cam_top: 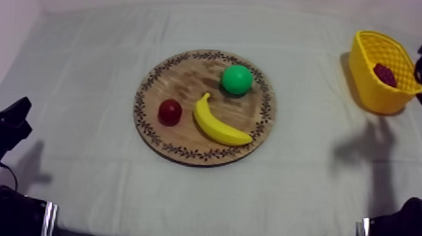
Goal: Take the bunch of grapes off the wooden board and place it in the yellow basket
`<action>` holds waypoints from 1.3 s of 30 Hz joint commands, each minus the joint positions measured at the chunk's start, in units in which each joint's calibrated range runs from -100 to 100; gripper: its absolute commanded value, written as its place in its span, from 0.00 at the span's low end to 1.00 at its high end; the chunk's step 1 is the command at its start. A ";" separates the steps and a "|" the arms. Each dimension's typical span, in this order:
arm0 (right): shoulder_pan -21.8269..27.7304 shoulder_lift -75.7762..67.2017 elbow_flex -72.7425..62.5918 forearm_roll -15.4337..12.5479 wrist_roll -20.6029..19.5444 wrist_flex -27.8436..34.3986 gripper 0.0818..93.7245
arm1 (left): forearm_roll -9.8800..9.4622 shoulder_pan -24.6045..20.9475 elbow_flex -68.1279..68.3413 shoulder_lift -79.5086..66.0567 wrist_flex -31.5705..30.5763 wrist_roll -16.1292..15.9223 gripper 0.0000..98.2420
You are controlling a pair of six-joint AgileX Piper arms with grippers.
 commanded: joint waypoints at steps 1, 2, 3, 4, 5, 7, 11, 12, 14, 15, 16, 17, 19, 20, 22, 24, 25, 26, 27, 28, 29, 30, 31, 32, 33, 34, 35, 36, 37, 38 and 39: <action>0.33 -11.01 4.10 0.87 -0.44 2.35 0.53 | -0.02 0.01 -0.04 0.00 -0.04 0.00 0.00; 0.58 -13.68 5.22 1.71 -1.12 3.68 0.53 | -0.02 0.01 -0.04 0.00 -0.04 0.00 0.00; 0.89 -16.25 6.21 2.55 -1.82 5.24 0.52 | -0.02 0.01 -0.04 0.00 -0.04 0.00 0.00; 1.21 -18.72 7.03 3.45 -2.60 6.96 0.52 | -0.02 0.01 -0.04 0.00 -0.04 0.00 0.00; 1.45 -21.01 7.74 4.47 -3.53 8.64 0.52 | -0.02 0.01 -0.04 0.00 -0.04 0.00 0.00; 1.33 -24.92 8.64 6.99 -5.97 11.91 0.52 | -0.02 0.01 -0.04 0.00 -0.04 0.00 0.00; -2.09 -30.54 10.83 16.94 -16.07 15.93 0.52 | -0.02 0.01 -0.04 0.00 -0.04 0.00 0.00; -3.15 -31.80 11.73 19.42 -18.64 16.52 0.52 | -0.02 0.01 -0.04 0.00 -0.04 -0.02 0.00; -5.01 -34.45 13.41 23.23 -22.86 18.16 0.51 | -0.02 0.01 -0.04 0.00 -0.04 -0.01 0.00; -5.63 -35.66 14.17 24.45 -24.51 18.79 0.50 | -0.02 0.01 -0.04 0.00 -0.04 -0.01 0.00; -6.21 -36.84 14.97 25.39 -25.94 19.37 0.49 | -0.02 0.01 -0.04 0.00 -0.04 -0.01 0.00; -6.75 -38.04 15.77 26.14 -27.21 19.95 0.48 | -0.02 0.01 -0.04 0.00 -0.04 -0.01 0.00; -7.92 -40.37 17.43 27.21 -29.44 21.11 0.43 | -0.02 0.01 -0.04 0.00 -0.04 -0.01 0.00; -8.50 -41.43 18.29 27.53 -30.36 21.70 0.40 | -0.02 0.01 -0.04 0.00 -0.04 0.00 0.00; -9.42 -43.04 20.11 27.71 -31.86 22.48 0.33 | -0.02 0.01 -0.04 0.00 -0.04 0.00 0.00; -9.89 -43.84 21.47 27.47 -33.12 22.58 0.25 | -0.02 0.01 -0.04 0.00 -0.04 0.00 0.00; -9.99 -44.06 22.05 27.20 -33.60 22.58 0.20 | -0.02 0.01 -0.04 0.00 -0.04 0.00 0.00; -10.07 -44.22 22.49 26.87 -34.06 22.61 0.16 | -0.02 0.01 -0.04 0.00 -0.04 0.00 0.00; -10.12 -44.33 22.83 26.43 -34.43 22.67 0.12 | -0.02 0.01 -0.04 0.00 -0.04 0.00 0.00; -10.15 -44.41 23.07 26.00 -34.76 22.86 0.09 | -0.02 0.01 -0.04 0.00 -0.04 0.00 0.00; -10.18 -44.47 23.23 25.62 -35.17 23.07 0.06 | -0.02 0.01 -0.04 0.00 -0.04 0.00 0.00; -10.04 -44.51 23.35 25.04 -35.41 23.31 0.05 | -0.02 0.01 -0.04 0.00 -0.04 0.00 0.00; -9.64 -44.53 23.43 24.16 -35.29 23.63 0.03 | -0.02 0.01 -0.04 0.00 -0.04 0.00 0.00; -9.15 -44.55 23.62 23.26 -35.05 23.92 0.03 | -0.02 0.01 -0.04 0.00 -0.04 0.00 0.00; -8.90 -44.56 23.92 22.72 -35.02 24.03 0.02 | -0.02 0.01 -0.04 0.00 -0.04 0.00 0.00; -8.80 -44.57 24.20 22.30 -34.94 24.34 0.02 | -0.02 0.01 -0.04 0.00 -0.04 0.00 0.00; -8.68 -44.58 24.43 21.91 -34.89 24.73 0.01 | -0.02 0.01 -0.04 0.00 -0.04 0.00 0.00; -8.55 -44.58 24.62 21.54 -34.85 25.08 0.01 | -0.02 0.01 -0.04 0.00 -0.04 0.00 0.00; -8.46 -44.59 24.79 21.28 -34.95 25.40 0.01 | -0.02 0.01 -0.04 0.00 -0.04 0.00 0.00; -8.69 -44.59 25.71 21.28 -35.27 25.52 0.01 | -0.02 0.01 -0.04 0.00 -0.04 0.00 0.00; -8.97 -44.59 26.42 20.90 -35.03 25.27 0.01 | -0.02 0.01 -0.04 0.00 -0.04 0.00 0.00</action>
